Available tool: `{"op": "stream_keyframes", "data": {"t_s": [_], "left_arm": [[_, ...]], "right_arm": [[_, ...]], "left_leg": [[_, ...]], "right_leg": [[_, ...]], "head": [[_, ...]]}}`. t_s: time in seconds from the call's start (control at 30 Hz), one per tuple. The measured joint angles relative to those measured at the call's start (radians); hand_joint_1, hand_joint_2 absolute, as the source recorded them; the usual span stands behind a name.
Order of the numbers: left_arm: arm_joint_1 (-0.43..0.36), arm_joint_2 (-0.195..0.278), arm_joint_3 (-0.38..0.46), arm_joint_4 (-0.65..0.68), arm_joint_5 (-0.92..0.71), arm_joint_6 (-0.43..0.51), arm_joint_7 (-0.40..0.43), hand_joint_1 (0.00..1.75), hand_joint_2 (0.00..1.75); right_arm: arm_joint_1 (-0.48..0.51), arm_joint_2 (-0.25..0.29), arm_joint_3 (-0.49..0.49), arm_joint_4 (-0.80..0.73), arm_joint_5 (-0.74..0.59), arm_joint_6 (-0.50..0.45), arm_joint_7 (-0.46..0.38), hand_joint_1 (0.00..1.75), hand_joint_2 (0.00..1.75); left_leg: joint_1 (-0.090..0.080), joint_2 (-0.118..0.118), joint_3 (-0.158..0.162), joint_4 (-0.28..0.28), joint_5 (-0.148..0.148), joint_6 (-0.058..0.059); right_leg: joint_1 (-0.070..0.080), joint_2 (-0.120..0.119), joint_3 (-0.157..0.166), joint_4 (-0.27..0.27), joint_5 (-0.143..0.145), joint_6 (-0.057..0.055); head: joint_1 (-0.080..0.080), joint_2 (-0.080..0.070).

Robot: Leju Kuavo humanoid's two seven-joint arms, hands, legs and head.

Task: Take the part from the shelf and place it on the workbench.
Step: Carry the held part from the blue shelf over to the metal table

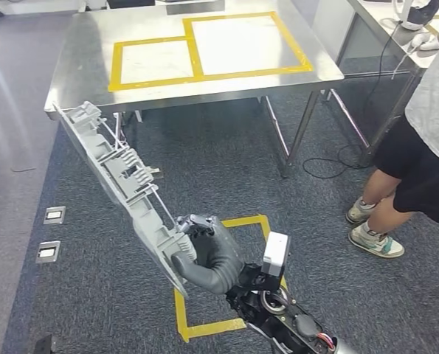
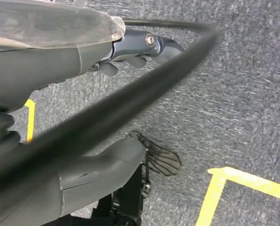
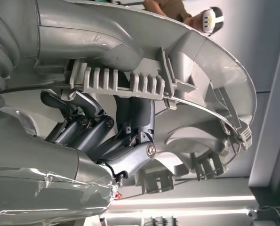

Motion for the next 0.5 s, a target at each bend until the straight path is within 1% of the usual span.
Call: {"op": "stream_keyframes", "data": {"t_s": [0.07,0.1,0.13,0.17,0.2,0.27,0.3,0.33,0.37,0.4,0.43,0.47,0.5], "left_arm": [[0.000,-0.002,-0.002,0.000,0.000,0.000,0.000,0.00,1.75],[0.001,-0.003,-0.002,0.000,0.000,0.000,0.000,0.00,1.75],[0.002,-0.003,-0.003,0.000,0.000,0.000,0.000,0.00,1.75],[0.001,-0.002,-0.003,0.000,0.000,0.000,0.000,0.00,1.75],[0.001,-0.001,-0.003,0.000,0.000,0.000,0.000,0.00,1.75],[0.001,0.001,-0.003,0.000,0.000,0.000,0.000,0.00,1.75],[0.001,0.001,-0.003,0.000,0.000,0.000,0.000,0.00,1.75],[0.002,0.001,-0.003,0.000,0.000,0.000,-0.001,0.00,1.75],[0.003,0.001,-0.003,0.000,0.000,-0.001,-0.001,0.00,1.75],[0.003,0.001,-0.004,0.000,0.000,-0.001,-0.002,0.00,1.75],[0.003,0.001,-0.004,0.000,0.000,-0.001,-0.003,0.00,1.75],[0.002,0.000,-0.004,0.000,0.000,-0.001,-0.004,0.00,1.75],[0.001,0.000,-0.004,0.000,0.000,-0.002,-0.004,0.00,1.75]], "right_arm": [[0.002,-0.001,-0.002,-0.001,0.000,-0.001,0.000,1.75,1.75],[0.002,-0.002,-0.003,-0.001,0.000,-0.001,0.000,1.75,1.75],[0.002,-0.002,-0.005,-0.001,0.000,-0.001,0.000,1.75,1.75],[0.002,-0.002,-0.006,-0.001,0.000,-0.001,-0.001,1.75,1.75],[0.002,-0.002,-0.006,-0.002,0.000,0.000,-0.001,1.75,1.75],[0.004,-0.003,-0.006,-0.002,0.000,0.001,-0.004,1.75,1.75],[0.006,-0.005,-0.006,-0.002,0.001,0.001,-0.005,1.75,1.75],[0.008,-0.006,-0.007,-0.001,0.002,0.000,-0.007,1.75,1.75],[0.011,-0.008,-0.007,-0.001,0.002,-0.001,-0.008,1.75,1.75],[0.012,-0.009,-0.008,-0.001,0.003,-0.001,-0.010,1.75,1.75],[0.013,-0.009,-0.009,-0.001,0.003,-0.002,-0.012,1.75,1.75],[0.013,-0.010,-0.010,-0.001,0.003,-0.002,-0.014,1.75,1.75],[0.013,-0.010,-0.011,-0.002,0.004,-0.003,-0.016,1.75,1.75]], "left_leg": [[-0.002,0.001,0.004,0.001,-0.006,0.020],[-0.002,0.000,0.009,0.001,-0.004,0.027],[-0.001,-0.001,0.015,0.001,-0.009,0.032],[-0.001,-0.002,0.022,0.000,-0.013,0.037],[-0.003,-0.002,0.028,0.000,-0.019,0.040],[-0.006,-0.003,0.042,0.000,-0.033,0.044],[-0.009,-0.004,0.053,0.000,-0.042,0.045],[-0.011,-0.006,0.066,0.000,-0.052,0.045],[-0.014,-0.008,0.080,0.000,-0.062,0.045],[-0.018,-0.009,0.096,-0.001,-0.072,0.045],[-0.020,-0.010,0.110,-0.002,-0.083,0.046],[-0.021,-0.012,0.122,-0.003,-0.092,0.045],[-0.021,-0.013,0.131,-0.005,-0.100,0.041]], "right_leg": [[0.001,-0.001,0.006,0.004,-0.014,0.009],[0.000,-0.001,0.007,0.011,-0.021,0.013],[-0.001,-0.002,0.001,0.033,-0.030,0.018],[-0.004,-0.002,-0.021,0.073,-0.043,0.024],[-0.006,-0.003,-0.056,0.137,-0.062,0.029],[-0.010,-0.003,-0.141,0.273,-0.110,0.035],[-0.011,-0.003,-0.176,0.314,-0.127,0.034],[-0.010,-0.003,-0.194,0.321,-0.127,0.032],[-0.009,-0.003,-0.199,0.299,-0.109,0.026],[-0.007,-0.002,-0.189,0.243,-0.067,0.018],[-0.003,-0.002,-0.174,0.172,-0.007,0.006],[0.003,-0.001,-0.162,0.116,0.037,-0.005],[0.009,-0.001,-0.149,0.072,0.069,-0.015]], "head": [[0.002,0.000],[0.006,0.000],[0.011,0.000],[0.017,0.000],[0.023,0.000],[0.033,0.000],[0.037,0.000],[0.042,0.000],[0.046,0.000],[0.052,0.000],[0.056,0.000],[0.055,0.000],[0.055,0.000]]}}
